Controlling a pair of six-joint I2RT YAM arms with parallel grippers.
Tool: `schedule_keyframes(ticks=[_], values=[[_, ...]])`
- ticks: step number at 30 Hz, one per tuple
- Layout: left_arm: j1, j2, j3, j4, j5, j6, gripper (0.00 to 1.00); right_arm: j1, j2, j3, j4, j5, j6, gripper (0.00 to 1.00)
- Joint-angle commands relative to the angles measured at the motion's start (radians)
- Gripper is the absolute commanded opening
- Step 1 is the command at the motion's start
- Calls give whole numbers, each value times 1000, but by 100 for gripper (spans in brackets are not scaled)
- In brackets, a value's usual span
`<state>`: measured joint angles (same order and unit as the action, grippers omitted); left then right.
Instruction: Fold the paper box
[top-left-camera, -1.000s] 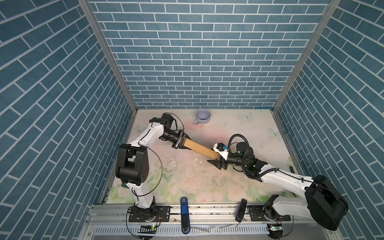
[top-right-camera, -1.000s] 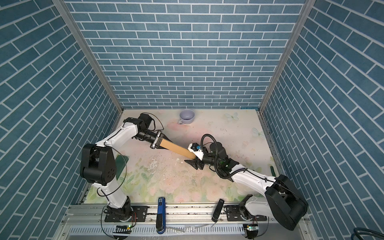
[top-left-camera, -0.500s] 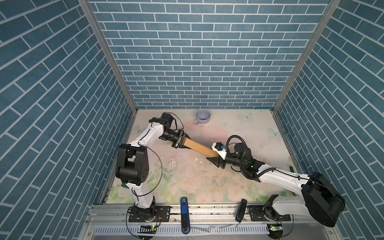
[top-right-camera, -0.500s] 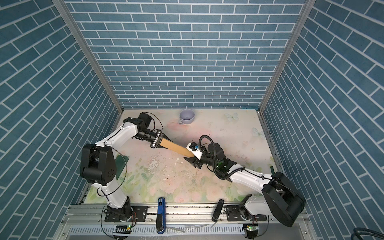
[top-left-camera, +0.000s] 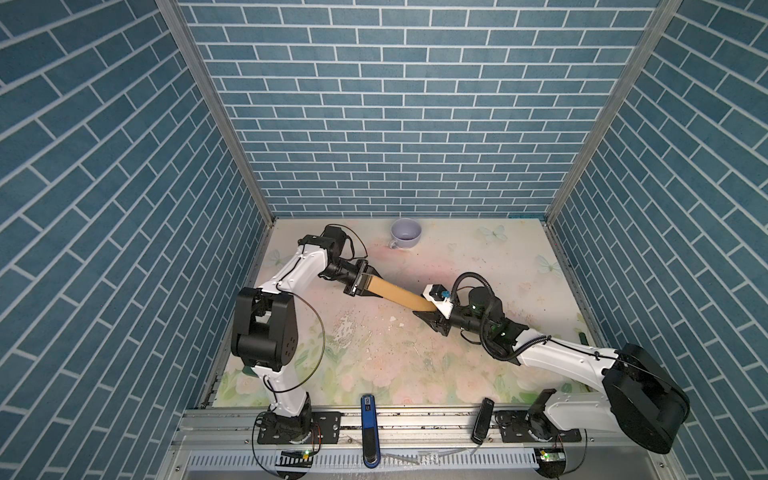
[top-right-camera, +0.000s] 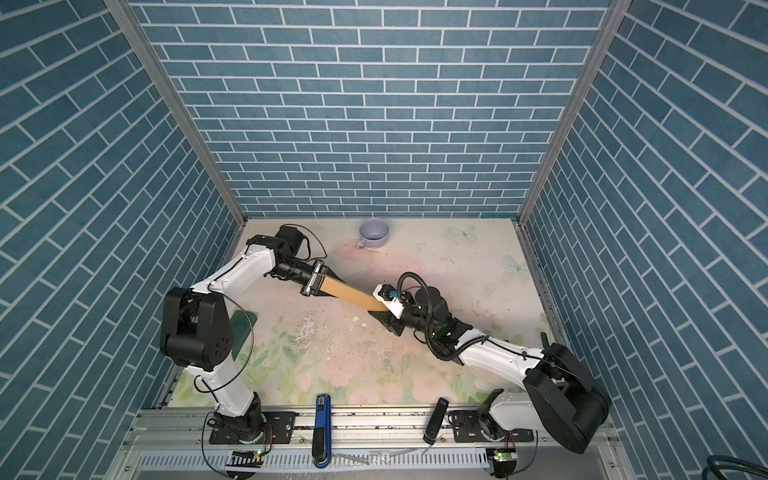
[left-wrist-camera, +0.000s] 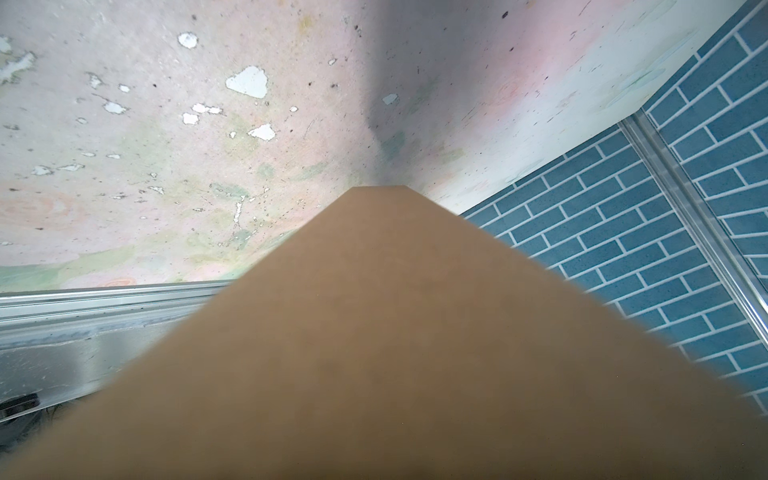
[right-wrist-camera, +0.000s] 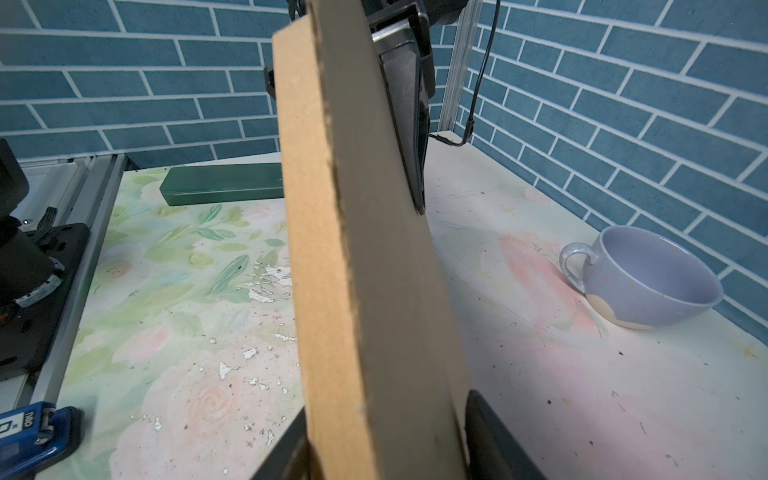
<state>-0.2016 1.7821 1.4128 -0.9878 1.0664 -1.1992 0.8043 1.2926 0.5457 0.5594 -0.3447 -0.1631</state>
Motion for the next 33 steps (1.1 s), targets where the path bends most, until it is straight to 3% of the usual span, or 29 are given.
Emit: schedule_keyframes(ticks=[1,9,33], values=[[-6,-27,-8,20,40,-13,1,19,7,-28,45,8,-15,50],[-7,-22,-6,20,40,-11,5,22,4,-28,37,15,-26,43],[14,45,39,-3,31,83,44,27,-57,-22,-74,53,-53,37]])
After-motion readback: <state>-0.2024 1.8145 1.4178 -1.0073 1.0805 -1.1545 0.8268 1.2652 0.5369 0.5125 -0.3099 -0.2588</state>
